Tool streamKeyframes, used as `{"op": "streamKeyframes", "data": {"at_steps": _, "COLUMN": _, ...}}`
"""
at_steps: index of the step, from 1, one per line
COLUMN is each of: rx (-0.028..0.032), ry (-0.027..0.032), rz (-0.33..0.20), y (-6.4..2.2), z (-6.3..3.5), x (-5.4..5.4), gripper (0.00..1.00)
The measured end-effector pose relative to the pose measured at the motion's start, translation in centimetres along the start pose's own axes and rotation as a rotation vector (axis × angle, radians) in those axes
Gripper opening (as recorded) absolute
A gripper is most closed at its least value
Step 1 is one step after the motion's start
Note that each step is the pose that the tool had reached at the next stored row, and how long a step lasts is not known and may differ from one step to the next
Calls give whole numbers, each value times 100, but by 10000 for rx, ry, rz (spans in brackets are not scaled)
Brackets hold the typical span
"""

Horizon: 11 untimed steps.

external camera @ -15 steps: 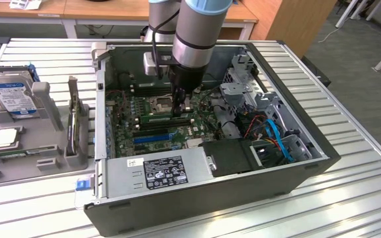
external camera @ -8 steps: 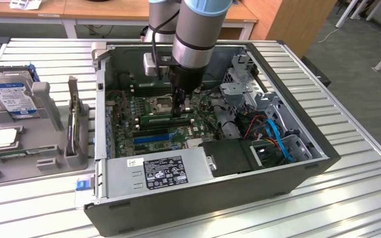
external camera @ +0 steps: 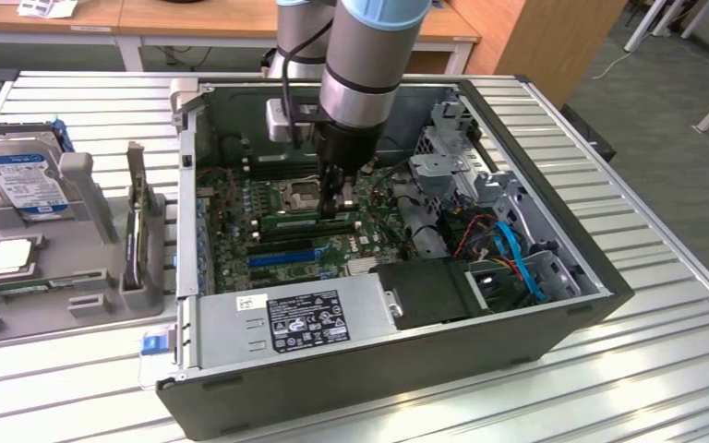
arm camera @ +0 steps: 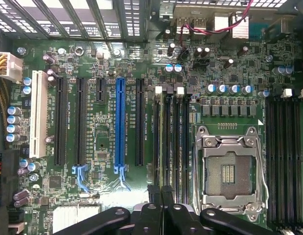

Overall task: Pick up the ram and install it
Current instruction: 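Insert the ram into the slot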

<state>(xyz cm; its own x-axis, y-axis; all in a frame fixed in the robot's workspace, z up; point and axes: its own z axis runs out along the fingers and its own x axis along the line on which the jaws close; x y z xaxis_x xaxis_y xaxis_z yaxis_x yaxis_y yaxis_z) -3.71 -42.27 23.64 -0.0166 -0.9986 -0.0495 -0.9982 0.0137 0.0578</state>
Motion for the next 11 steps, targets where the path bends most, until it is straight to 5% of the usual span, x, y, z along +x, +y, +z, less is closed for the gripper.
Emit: {"op": "streamKeyframes", "data": {"at_steps": 11, "rx": -1, "ry": 2, "rz": 0, "y": 2, "z": 10, "x": 12, "gripper": 11}}
